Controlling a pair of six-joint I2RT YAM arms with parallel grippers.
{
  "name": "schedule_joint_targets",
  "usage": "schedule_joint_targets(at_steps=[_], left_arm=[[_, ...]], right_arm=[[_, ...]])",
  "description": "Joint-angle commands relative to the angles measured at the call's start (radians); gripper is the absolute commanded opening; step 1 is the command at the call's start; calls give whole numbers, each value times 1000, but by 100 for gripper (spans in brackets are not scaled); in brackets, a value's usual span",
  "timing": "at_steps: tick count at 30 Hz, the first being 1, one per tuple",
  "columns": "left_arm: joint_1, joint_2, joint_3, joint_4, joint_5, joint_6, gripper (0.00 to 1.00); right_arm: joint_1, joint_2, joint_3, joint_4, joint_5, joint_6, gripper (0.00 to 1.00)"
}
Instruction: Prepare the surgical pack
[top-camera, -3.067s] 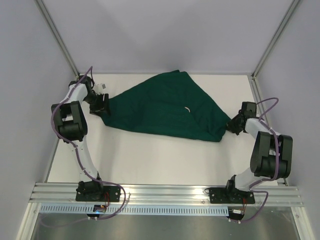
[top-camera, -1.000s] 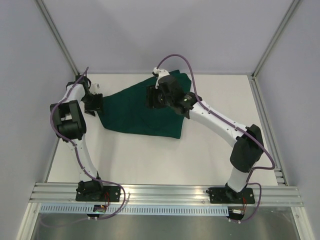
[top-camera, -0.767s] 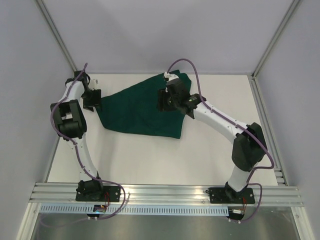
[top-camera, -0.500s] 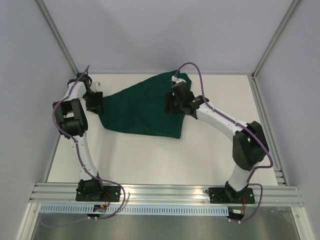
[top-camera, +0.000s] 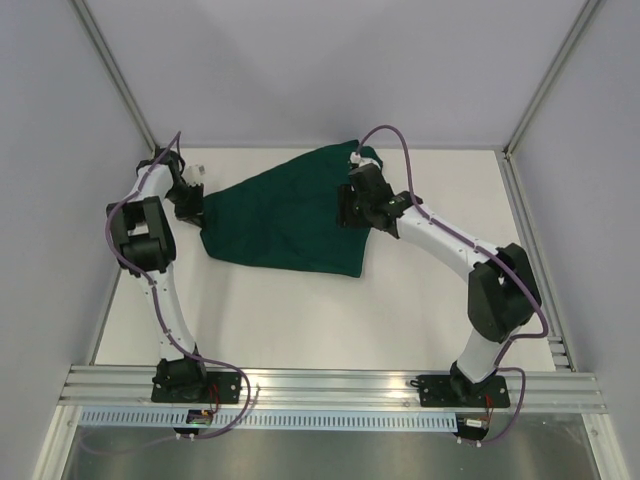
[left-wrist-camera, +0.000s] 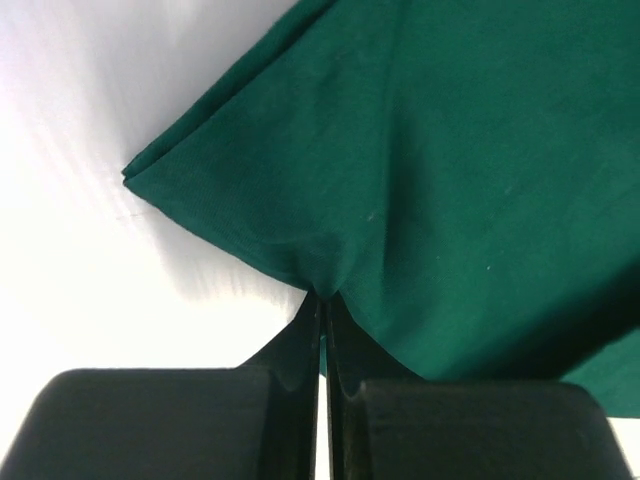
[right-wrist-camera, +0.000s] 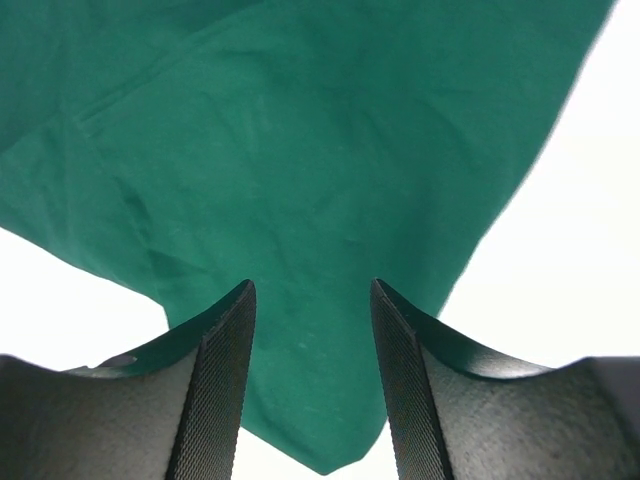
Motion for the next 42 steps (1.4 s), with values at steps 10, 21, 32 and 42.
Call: schedule_joint_targets(at_steps=[10, 21, 32, 42], left_arm=[[-19, -315, -139, 99, 100, 44, 0], [-146, -496, -203, 49, 166, 93, 0], [-396, -571, -173, -14, 247, 95, 0], [-643, -438, -82, -2, 319, 77, 0]], right_arm=[[-142, -35, -80, -21, -46, 57, 58], [-155, 99, -56, 15, -180, 38, 55], [-138, 188, -39, 64, -299, 43, 43], [-122, 208, -10, 109, -408, 69, 40]])
